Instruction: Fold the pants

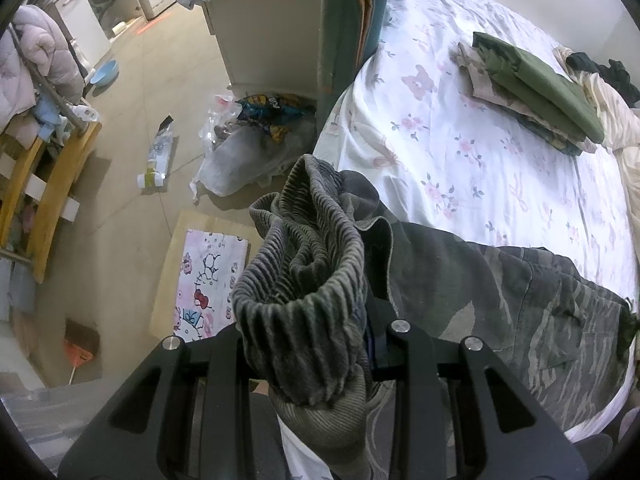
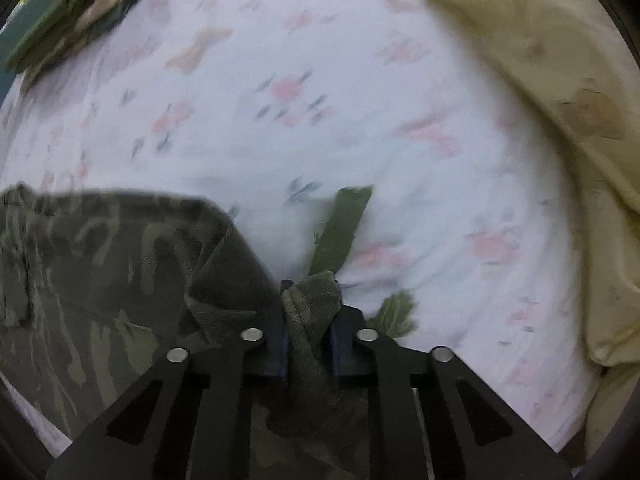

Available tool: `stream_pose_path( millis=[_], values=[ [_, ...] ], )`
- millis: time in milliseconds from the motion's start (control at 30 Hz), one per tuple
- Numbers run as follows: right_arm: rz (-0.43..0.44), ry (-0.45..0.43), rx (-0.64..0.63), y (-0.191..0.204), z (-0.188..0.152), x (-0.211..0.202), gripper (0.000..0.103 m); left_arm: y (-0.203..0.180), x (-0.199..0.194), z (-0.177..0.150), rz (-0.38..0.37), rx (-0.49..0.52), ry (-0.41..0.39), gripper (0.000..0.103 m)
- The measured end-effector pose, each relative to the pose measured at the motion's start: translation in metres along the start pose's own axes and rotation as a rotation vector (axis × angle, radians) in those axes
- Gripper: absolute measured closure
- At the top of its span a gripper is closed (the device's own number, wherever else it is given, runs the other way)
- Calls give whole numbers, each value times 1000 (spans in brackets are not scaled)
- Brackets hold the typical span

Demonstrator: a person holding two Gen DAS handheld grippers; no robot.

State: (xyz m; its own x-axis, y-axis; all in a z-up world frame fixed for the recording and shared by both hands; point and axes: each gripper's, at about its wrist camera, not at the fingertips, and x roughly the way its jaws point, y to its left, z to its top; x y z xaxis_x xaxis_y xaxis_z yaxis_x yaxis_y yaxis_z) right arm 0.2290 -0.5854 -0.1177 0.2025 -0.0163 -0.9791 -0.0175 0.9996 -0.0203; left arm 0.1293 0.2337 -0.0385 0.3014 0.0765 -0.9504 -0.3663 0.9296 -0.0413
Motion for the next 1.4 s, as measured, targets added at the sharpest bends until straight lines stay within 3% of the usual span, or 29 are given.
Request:
stream_pose_path(
  millis=[67,167,233,333,367,433,533,567,600,667,700,733,767,833,900,1000,1067,1133,1200,1233,1267,1400],
  values=[
    [7,-43,67,-22,1,-20,91,-1,0,0,-2,-3,2,77],
    [-57,-93,195,-62,3,-34,91,-5,0,0,-3,9,-3,77],
    [-117,-102,208,-61,13,-29,88,-8,0,-1,-1,28,-5,77],
    [-291,-65,226,-63,43,-3,56,-9,0,-2,13,43,-8,78],
    [-297,-66,235,-65,39,-1,45,-9,0,-2,16,41,-6,78],
    [-272,-106,256,-68,41,-11,42,-8,0,-2,18,38,-7,78],
    [-245,-133,289,-76,37,-35,42,-8,0,-2,13,32,-4,78],
    [-208,-130,295,-77,35,-39,43,-7,0,-2,11,31,-4,78],
    [-116,-127,272,-73,30,-46,44,-7,0,-2,7,28,-3,78],
    [-37,-115,183,-55,18,-47,59,-8,-1,-2,3,34,-6,78],
    [11,-83,134,-44,14,-42,60,-7,-1,-1,3,39,-7,78],
    [22,-33,97,-33,10,-28,70,-7,-1,-1,5,44,-9,78],
    [-28,11,70,-24,8,-11,76,-7,-2,-2,8,48,-9,78],
    [-229,57,117,-25,3,22,76,-4,-2,-2,11,46,-8,78],
    [-273,38,230,-28,-4,37,77,-2,-2,-2,5,33,-5,78],
    [-384,50,171,-6,1,33,75,1,-4,-1,-16,14,-9,78],
    [-356,29,154,-1,3,17,75,-2,-7,-1,-21,27,-21,78],
    [-272,-40,214,4,3,-18,75,-5,-10,-2,-32,40,-33,78],
    [-183,-107,271,18,1,-47,60,-5,-13,-2,-44,40,-41,78],
    [-146,-138,292,28,2,-57,37,-6,-15,-2,-49,38,-47,78],
    [-114,-171,308,38,3,-64,23,-7,-17,-2,-50,40,-53,78],
    [67,-257,365,110,-24,-92,22,-17,-27,-9,-37,98,-100,78]
  ],
)
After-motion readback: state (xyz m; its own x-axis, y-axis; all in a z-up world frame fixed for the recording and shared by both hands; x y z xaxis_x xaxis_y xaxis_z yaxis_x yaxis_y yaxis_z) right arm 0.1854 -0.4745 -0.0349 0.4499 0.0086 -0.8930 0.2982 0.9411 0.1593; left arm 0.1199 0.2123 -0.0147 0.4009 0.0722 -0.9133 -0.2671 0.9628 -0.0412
